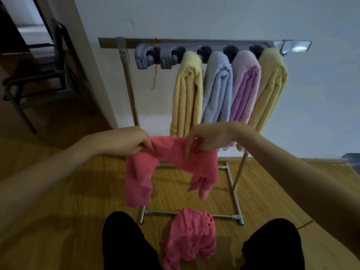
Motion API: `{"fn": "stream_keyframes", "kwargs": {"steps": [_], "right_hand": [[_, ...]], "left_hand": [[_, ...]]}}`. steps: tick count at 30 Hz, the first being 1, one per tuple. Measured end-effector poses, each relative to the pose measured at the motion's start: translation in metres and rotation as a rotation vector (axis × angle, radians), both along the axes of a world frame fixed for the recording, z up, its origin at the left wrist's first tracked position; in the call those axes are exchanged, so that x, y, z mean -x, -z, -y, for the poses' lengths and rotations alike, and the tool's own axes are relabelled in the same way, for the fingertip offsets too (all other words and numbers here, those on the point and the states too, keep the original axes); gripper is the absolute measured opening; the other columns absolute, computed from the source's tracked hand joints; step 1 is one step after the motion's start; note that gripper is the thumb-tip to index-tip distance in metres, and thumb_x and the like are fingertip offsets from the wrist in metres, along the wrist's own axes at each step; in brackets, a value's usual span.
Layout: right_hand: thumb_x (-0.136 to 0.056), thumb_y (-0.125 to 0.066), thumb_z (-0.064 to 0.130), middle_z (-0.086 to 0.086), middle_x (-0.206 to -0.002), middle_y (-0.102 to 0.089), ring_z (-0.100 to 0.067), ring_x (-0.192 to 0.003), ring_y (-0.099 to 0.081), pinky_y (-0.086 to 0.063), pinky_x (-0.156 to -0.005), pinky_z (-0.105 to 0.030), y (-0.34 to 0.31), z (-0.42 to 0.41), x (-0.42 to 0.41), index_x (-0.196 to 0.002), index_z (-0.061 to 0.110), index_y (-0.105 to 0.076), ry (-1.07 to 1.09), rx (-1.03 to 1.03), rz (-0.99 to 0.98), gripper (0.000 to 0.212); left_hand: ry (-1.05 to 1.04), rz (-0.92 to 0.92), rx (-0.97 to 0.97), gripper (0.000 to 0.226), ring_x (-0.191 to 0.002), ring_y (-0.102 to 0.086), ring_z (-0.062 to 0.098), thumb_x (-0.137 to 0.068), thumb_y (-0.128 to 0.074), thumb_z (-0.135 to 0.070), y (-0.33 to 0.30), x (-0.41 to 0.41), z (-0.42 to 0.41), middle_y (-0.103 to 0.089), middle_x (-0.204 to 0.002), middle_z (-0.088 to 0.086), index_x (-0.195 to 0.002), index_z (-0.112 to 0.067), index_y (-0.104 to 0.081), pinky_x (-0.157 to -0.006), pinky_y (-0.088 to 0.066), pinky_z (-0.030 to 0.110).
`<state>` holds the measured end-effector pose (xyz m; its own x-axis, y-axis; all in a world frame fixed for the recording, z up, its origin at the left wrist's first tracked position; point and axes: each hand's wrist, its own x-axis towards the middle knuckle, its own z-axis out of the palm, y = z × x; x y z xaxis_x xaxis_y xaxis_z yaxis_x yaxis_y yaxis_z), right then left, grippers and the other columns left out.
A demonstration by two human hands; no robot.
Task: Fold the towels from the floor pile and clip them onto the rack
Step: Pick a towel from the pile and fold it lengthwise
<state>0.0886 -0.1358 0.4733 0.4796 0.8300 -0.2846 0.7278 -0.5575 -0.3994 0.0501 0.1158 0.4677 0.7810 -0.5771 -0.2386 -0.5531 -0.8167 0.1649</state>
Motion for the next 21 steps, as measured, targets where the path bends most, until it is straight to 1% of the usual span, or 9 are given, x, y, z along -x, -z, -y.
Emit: {"fn": "stream_keyframes", "kwargs": {"steps": [2, 5, 8, 11, 13, 14, 17, 19, 21], "right_hand": [[-0.079, -0.045, -0.011, 0.015, -0.098, -0.066, -0.004, -0.084, -0.06, -0.051, -0.082, -0.025, -0.006, -0.012, -0.005, -0.104, 0.025, -0.074, 0.116, -0.054, 0.15, 0.053], [-0.076, -0.043, -0.013, 0.005, -0.11, -0.067, -0.009, -0.094, -0.059, -0.049, -0.088, -0.026, -0.019, -0.026, -0.011, -0.109, 0.02, -0.072, 0.201, -0.196, 0.295, 0.055], [-0.077, -0.045, -0.008, 0.001, -0.108, -0.065, -0.014, -0.09, -0.058, -0.049, -0.074, -0.03, -0.033, -0.038, -0.014, -0.117, 0.021, -0.069, 0.277, -0.264, 0.547, 0.055], [-0.084, -0.047, 0.003, -0.005, -0.102, -0.057, -0.026, -0.085, -0.059, -0.039, -0.061, -0.032, -0.042, -0.049, -0.018, -0.121, 0.022, -0.066, 0.376, -0.348, 0.785, 0.046], [-0.09, -0.046, 0.009, -0.009, -0.107, -0.056, -0.032, -0.088, -0.059, -0.038, -0.06, -0.034, -0.048, -0.056, -0.021, -0.122, 0.019, -0.064, 0.483, -0.403, 0.852, 0.038], [-0.092, -0.045, 0.012, -0.01, -0.109, -0.056, -0.032, -0.092, -0.058, -0.041, -0.061, -0.035, -0.05, -0.059, -0.023, -0.121, 0.018, -0.063, 0.554, -0.44, 0.865, 0.035], [-0.091, -0.043, 0.013, -0.009, -0.105, -0.053, -0.031, -0.103, -0.055, -0.047, -0.072, -0.04, -0.055, -0.071, -0.032, -0.119, 0.016, -0.063, 0.715, -0.54, 0.897, 0.034], [-0.09, -0.045, 0.013, -0.011, -0.11, -0.053, -0.032, -0.1, -0.056, -0.047, -0.073, -0.039, -0.057, -0.079, -0.039, -0.119, 0.014, -0.061, 0.78, -0.586, 0.879, 0.033], [-0.089, -0.048, 0.014, -0.011, -0.116, -0.052, -0.033, -0.097, -0.057, -0.042, -0.068, -0.036, -0.059, -0.087, -0.045, -0.118, 0.011, -0.058, 0.832, -0.602, 0.827, 0.03]], "left_hand": [[-0.084, 0.185, 0.063, 0.026, -0.086, -0.059, 0.003, -0.095, -0.052, -0.016, -0.001, -0.003, -0.006, -0.067, -0.1, -0.008, -0.113, -0.024, -0.068, -0.081, -0.051, 0.024], [-0.205, 0.439, 0.191, 0.02, -0.089, -0.059, 0.012, -0.095, -0.05, -0.017, -0.009, -0.01, -0.014, -0.062, -0.099, -0.001, -0.107, -0.015, -0.067, -0.078, -0.044, 0.023], [-0.305, 0.715, 0.291, 0.014, -0.088, -0.057, 0.017, -0.092, -0.055, -0.009, -0.019, -0.017, -0.011, -0.06, -0.099, 0.005, -0.103, -0.01, -0.064, -0.076, -0.04, 0.024], [-0.427, 0.949, 0.344, 0.024, -0.09, -0.06, 0.027, -0.087, -0.06, -0.005, -0.028, -0.025, -0.005, -0.063, -0.101, 0.013, -0.111, -0.004, -0.062, -0.083, -0.045, 0.033], [-0.489, 1.023, 0.349, 0.034, -0.094, -0.059, 0.032, -0.084, -0.063, -0.006, -0.037, -0.032, -0.002, -0.063, -0.104, 0.016, -0.118, -0.005, -0.059, -0.089, -0.045, 0.04], [-0.51, 1.047, 0.352, 0.036, -0.097, -0.058, 0.033, -0.083, -0.064, -0.005, -0.043, -0.037, 0.0, -0.062, -0.105, 0.017, -0.119, -0.005, -0.058, -0.09, -0.044, 0.041], [-0.522, 1.076, 0.371, 0.038, -0.098, -0.057, 0.033, -0.08, -0.062, 0.0, -0.06, -0.052, 0.008, -0.058, -0.107, 0.017, -0.117, -0.004, -0.059, -0.089, -0.044, 0.041], [-0.507, 1.06, 0.366, 0.039, -0.097, -0.056, 0.032, -0.078, -0.063, 0.002, -0.068, -0.065, 0.014, -0.057, -0.108, 0.017, -0.116, -0.004, -0.058, -0.088, -0.044, 0.04], [-0.488, 1.043, 0.364, 0.039, -0.095, -0.057, 0.032, -0.077, -0.064, 0.003, -0.073, -0.079, 0.017, -0.057, -0.107, 0.016, -0.114, -0.004, -0.058, -0.088, -0.048, 0.04]]}}
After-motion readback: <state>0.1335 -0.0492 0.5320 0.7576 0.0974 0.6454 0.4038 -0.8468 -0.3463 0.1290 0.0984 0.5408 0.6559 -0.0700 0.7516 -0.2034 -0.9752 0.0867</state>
